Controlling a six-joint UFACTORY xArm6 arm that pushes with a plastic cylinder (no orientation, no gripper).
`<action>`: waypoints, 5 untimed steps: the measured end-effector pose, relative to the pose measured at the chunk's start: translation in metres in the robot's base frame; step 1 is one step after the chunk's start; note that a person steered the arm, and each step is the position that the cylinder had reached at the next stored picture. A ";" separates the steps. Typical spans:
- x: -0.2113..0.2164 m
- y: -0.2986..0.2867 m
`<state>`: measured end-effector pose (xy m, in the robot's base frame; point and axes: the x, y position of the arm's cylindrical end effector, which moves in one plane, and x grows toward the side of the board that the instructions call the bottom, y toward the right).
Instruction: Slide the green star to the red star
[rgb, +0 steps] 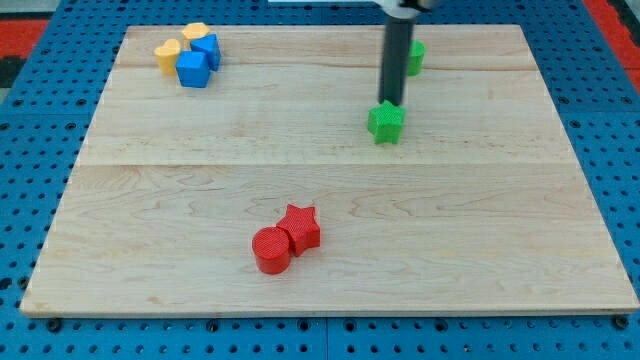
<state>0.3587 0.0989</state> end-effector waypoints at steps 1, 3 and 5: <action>0.031 -0.036; 0.083 -0.108; 0.109 -0.051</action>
